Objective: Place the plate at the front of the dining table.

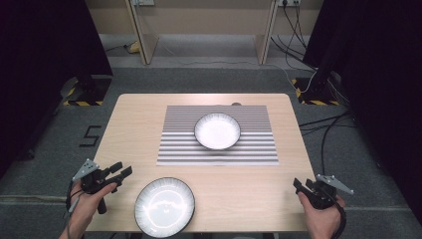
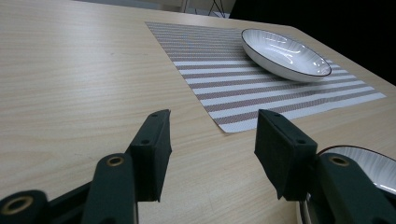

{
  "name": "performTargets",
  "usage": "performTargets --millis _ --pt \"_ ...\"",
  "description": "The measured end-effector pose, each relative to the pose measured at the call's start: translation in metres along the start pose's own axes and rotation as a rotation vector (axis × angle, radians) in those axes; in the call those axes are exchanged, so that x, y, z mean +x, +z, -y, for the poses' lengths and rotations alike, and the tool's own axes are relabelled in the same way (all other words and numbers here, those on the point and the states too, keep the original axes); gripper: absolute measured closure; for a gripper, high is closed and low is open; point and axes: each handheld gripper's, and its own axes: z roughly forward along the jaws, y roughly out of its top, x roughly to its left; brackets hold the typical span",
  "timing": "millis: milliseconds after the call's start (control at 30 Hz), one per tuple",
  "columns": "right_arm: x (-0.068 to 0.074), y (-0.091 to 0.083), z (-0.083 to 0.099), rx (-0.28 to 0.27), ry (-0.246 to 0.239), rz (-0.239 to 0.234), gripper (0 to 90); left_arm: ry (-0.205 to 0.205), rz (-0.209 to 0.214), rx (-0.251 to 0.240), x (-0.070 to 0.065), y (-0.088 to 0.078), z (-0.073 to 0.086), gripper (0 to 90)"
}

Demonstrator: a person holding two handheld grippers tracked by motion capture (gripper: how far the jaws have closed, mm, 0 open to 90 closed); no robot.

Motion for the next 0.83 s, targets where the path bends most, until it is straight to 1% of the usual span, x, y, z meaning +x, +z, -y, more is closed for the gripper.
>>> performTargets --millis 33,67,100,267,333,367,400,467,533,600,633,700,800,833 --pt "-0.001 0.000 0.000 -0.003 -0.003 0.009 50.4 0.002 0.001 0.001 0.001 0.000 0.000 45.2" --pt "-0.002 0.000 0.001 -0.002 -0.001 0.008 50.4 0.004 -0.001 0.003 0.001 0.000 0.001 45.2" --pt "-0.003 0.000 0.001 -0.003 0.011 0.007 50.3 0.003 -0.003 0.004 0.002 0.000 0.001 45.2" --pt "-0.009 0.000 0.005 -0.004 0.011 0.024 50.3 -0.002 -0.016 0.003 0.005 -0.001 0.005 45.1" --pt "-0.011 0.001 0.006 -0.007 0.024 0.027 50.3 0.008 -0.027 -0.001 0.005 -0.001 0.007 45.0" --pt "-0.012 0.001 0.007 -0.011 0.023 0.032 50.3 0.010 -0.031 -0.004 0.006 -0.002 0.008 44.8" --pt "-0.014 0.001 0.009 -0.020 0.018 0.041 50.5 0.006 -0.031 -0.010 0.006 -0.002 0.009 44.6" --pt "-0.015 0.000 0.011 -0.039 0.033 0.041 51.1 0.002 -0.025 -0.017 0.007 -0.002 0.011 44.1" --pt "-0.015 -0.002 0.012 -0.077 0.029 0.055 51.1 0.002 -0.030 -0.021 0.007 -0.003 0.011 43.9" --pt "-0.015 -0.002 0.011 -0.092 0.041 0.055 50.9 -0.011 -0.024 -0.026 0.008 -0.004 0.012 43.5" --pt "-0.015 -0.002 0.011 -0.099 0.039 0.058 50.9 -0.015 -0.019 -0.027 0.007 -0.004 0.013 43.5" --pt "-0.014 -0.002 0.011 -0.104 0.049 0.057 50.5 -0.029 -0.015 -0.033 0.006 -0.004 0.014 42.9" --pt "-0.013 -0.002 0.012 -0.111 0.053 0.056 49.8 -0.039 -0.016 -0.035 0.004 -0.004 0.014 39.7" --pt "-0.013 -0.002 0.012 -0.116 0.056 0.049 49.3 -0.049 -0.018 -0.039 0.004 -0.004 0.014 38.8"
